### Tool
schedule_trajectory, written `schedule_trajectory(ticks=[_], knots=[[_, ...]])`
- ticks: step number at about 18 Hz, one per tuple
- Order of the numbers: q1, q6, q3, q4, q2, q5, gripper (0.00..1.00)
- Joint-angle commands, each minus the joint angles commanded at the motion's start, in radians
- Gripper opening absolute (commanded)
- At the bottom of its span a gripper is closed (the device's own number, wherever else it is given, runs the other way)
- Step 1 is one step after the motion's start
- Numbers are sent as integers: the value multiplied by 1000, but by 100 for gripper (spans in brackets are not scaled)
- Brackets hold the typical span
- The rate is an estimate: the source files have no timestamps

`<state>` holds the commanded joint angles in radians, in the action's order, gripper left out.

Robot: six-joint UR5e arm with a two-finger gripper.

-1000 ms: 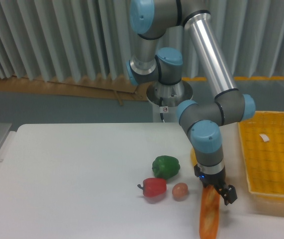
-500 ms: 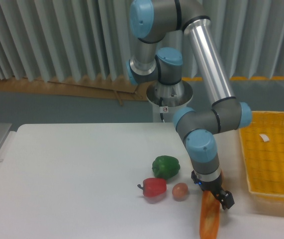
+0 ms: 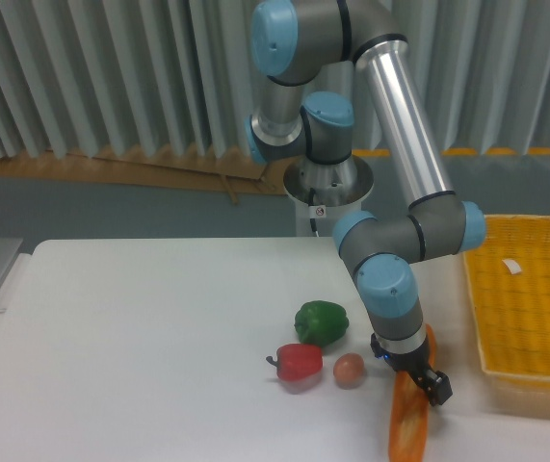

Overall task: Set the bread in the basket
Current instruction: 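Lower further and close the gripper on the baguette's end, then lift the baguette and carry it over the yellow basket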

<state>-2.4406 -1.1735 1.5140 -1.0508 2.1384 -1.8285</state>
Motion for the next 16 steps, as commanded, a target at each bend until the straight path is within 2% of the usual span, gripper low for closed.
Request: schedule_trajectory(ticks=[2,9,16], knots=[[0,-2,2,0,0,0,31],[-5,-6,0,-6,-37,8,30],[-12,-8,23,-21,-107,63,30]])
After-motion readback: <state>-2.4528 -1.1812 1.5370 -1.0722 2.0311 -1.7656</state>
